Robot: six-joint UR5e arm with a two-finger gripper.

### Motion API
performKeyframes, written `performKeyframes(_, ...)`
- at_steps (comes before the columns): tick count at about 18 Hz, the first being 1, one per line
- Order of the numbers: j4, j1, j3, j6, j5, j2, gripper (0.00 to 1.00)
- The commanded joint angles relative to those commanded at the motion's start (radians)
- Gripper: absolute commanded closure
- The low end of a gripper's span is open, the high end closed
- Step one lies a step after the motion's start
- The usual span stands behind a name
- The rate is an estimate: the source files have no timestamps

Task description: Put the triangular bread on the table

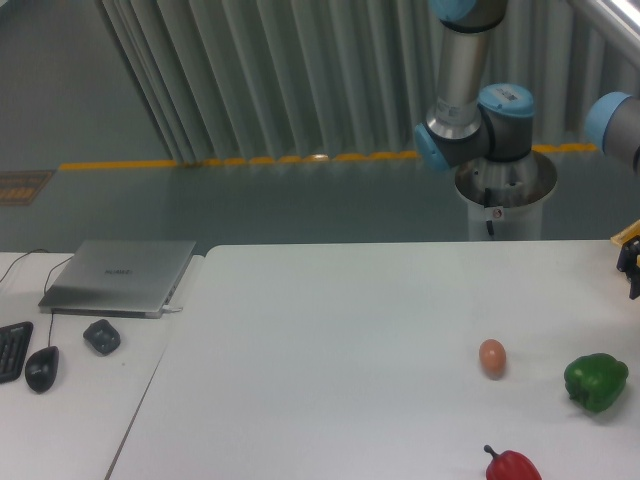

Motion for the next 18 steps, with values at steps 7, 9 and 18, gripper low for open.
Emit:
performKeyframes(7, 0.002, 0.026, -0.002, -0.002, 0.0, 0.0, 0.0)
performKeyframes(9, 0.0, 0.038, -0.002, -0.015, 0.002, 0.0, 0.0)
performKeyframes(18, 0.014, 0.155, -0.041, -0.006, -0.029, 0.046, 0.0)
